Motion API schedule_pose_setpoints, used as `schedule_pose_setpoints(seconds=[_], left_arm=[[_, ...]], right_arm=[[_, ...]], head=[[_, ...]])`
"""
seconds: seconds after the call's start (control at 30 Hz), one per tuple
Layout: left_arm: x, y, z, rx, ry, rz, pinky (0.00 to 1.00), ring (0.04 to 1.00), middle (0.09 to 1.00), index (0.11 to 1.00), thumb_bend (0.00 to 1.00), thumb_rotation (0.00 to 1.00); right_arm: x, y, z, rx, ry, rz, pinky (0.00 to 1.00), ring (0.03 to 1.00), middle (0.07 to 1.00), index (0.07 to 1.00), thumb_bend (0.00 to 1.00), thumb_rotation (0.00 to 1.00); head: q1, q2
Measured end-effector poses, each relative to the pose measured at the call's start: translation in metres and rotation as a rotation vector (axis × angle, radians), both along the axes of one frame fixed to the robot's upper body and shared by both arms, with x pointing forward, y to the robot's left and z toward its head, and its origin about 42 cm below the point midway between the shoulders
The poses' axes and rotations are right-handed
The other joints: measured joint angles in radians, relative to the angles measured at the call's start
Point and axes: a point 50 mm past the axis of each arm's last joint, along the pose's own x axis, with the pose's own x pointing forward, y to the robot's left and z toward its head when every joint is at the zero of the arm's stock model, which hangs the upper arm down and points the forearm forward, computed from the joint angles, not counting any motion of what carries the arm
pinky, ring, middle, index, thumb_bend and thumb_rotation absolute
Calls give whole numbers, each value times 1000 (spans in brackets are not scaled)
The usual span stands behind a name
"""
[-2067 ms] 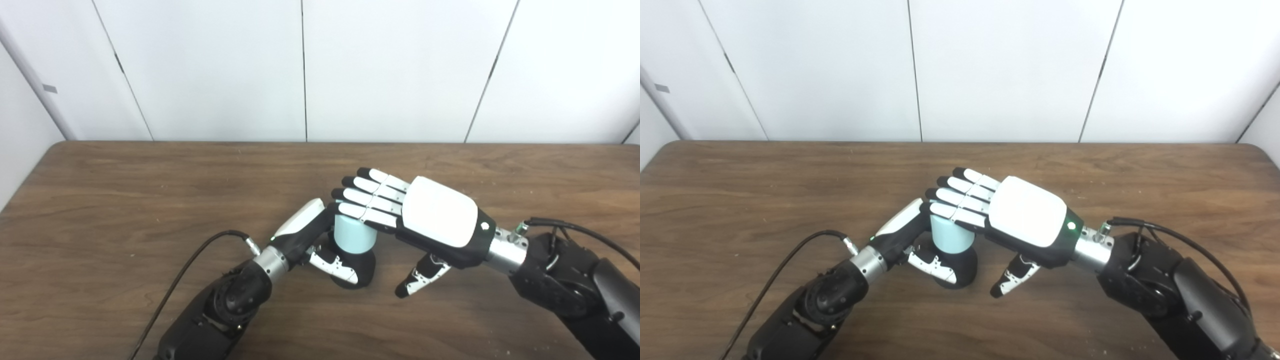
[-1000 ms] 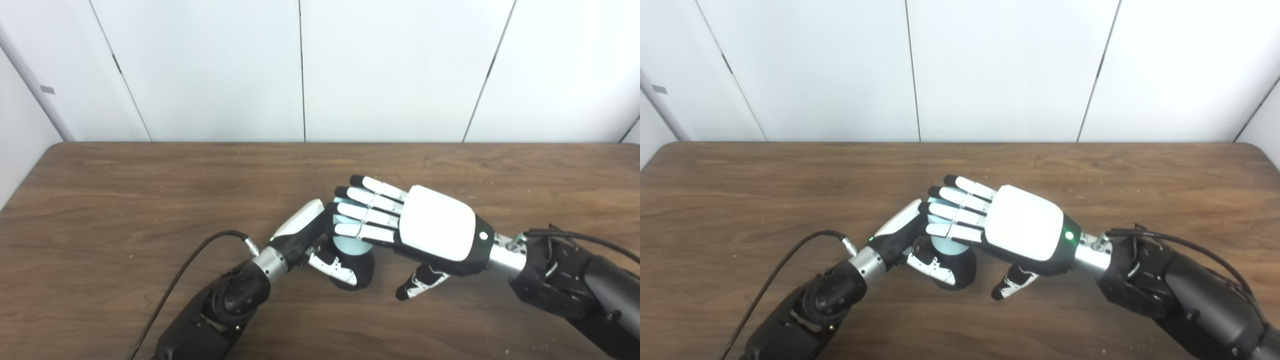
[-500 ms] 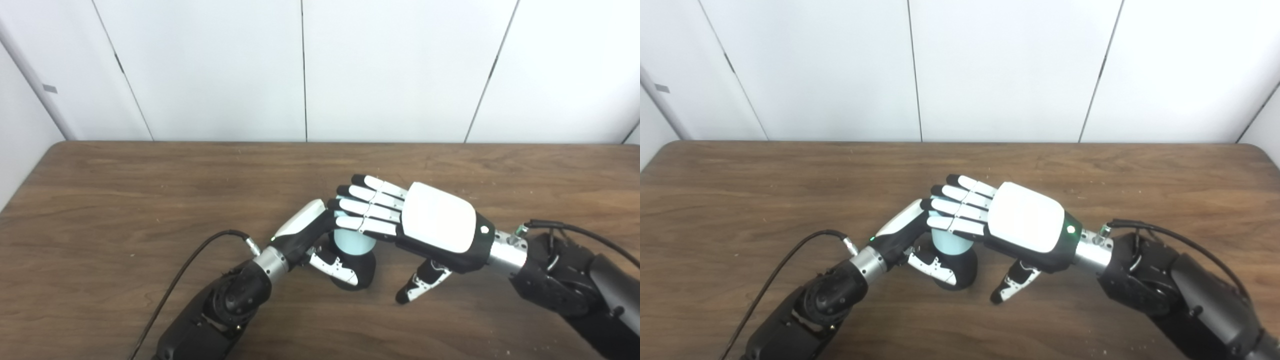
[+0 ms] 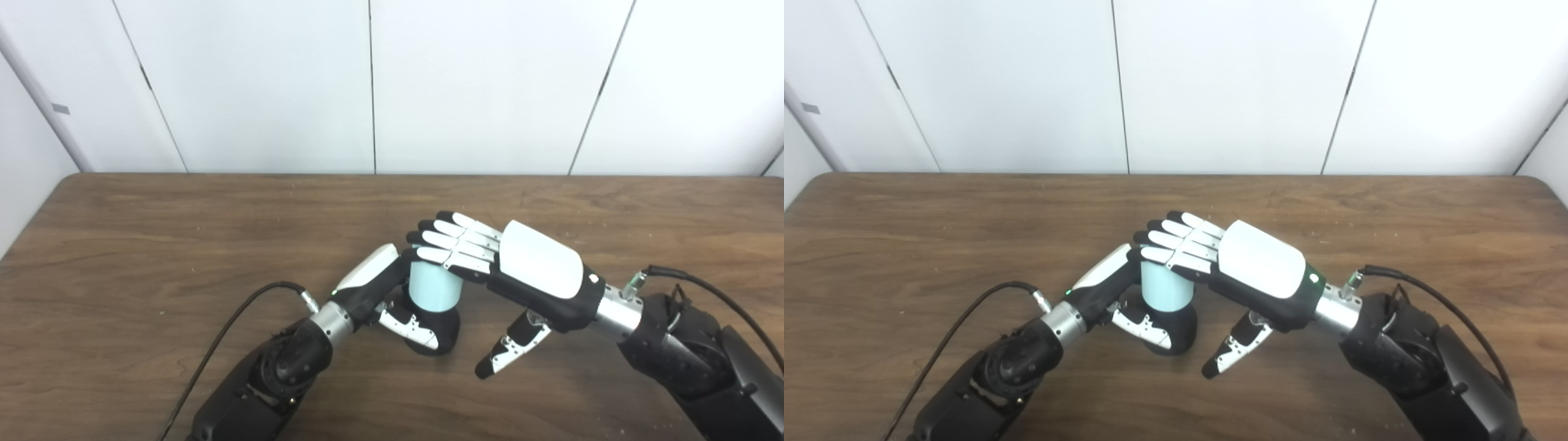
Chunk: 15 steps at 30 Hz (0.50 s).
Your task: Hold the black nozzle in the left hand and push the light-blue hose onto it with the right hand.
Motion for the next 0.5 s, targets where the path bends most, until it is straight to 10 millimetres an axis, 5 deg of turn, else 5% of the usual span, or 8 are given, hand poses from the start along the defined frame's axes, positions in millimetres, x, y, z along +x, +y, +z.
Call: schedule_pose_setpoints(seconds=[0.5], left_arm=[[0, 0, 0, 2, 2, 1, 303, 386, 483, 481, 526, 0]], right_arm=[[-1, 0, 2, -48, -41, -4, 931, 958, 953, 925, 719, 175]], head=[[0, 2]])
